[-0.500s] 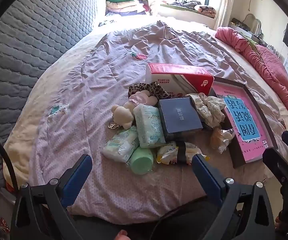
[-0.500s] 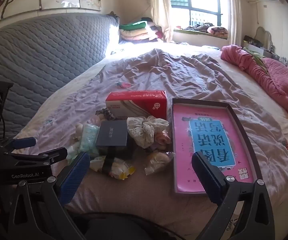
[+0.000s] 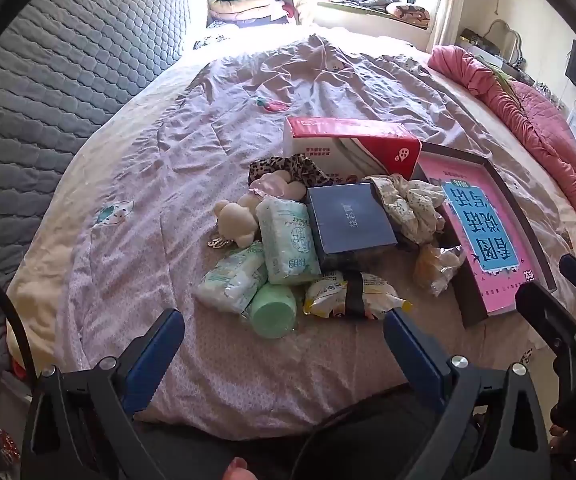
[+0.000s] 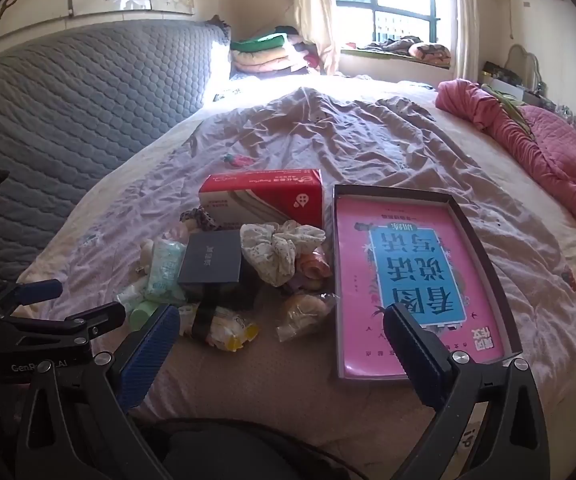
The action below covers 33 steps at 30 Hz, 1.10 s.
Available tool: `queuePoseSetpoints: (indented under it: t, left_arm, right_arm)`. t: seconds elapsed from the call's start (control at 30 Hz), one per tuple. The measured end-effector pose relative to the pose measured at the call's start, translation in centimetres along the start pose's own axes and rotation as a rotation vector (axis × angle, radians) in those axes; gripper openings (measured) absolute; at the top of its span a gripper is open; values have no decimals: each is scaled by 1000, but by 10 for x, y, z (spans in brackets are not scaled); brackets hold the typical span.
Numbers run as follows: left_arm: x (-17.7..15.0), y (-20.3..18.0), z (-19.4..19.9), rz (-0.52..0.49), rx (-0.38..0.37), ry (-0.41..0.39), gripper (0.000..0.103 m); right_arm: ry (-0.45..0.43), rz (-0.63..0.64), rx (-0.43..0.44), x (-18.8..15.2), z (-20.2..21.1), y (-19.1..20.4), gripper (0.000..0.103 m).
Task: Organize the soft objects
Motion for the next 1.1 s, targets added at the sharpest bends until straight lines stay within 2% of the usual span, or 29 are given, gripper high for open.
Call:
queuePoseSetpoints:
  t: [1.1]
  left_arm:
    - [1, -9, -4, -6, -18, 10, 101]
  right_arm:
    - [25, 9, -9, -4, -6, -1, 102]
Point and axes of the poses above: each gripper's, at about its wrist camera, not at the fingertips, and z roughly against the way its jaws point, y to its left, x to its top, the point moved 10 cm from there along -z, roughly the way its jaws point, and after that the axes turned 6 degrees about y, right-handed, at the moved point
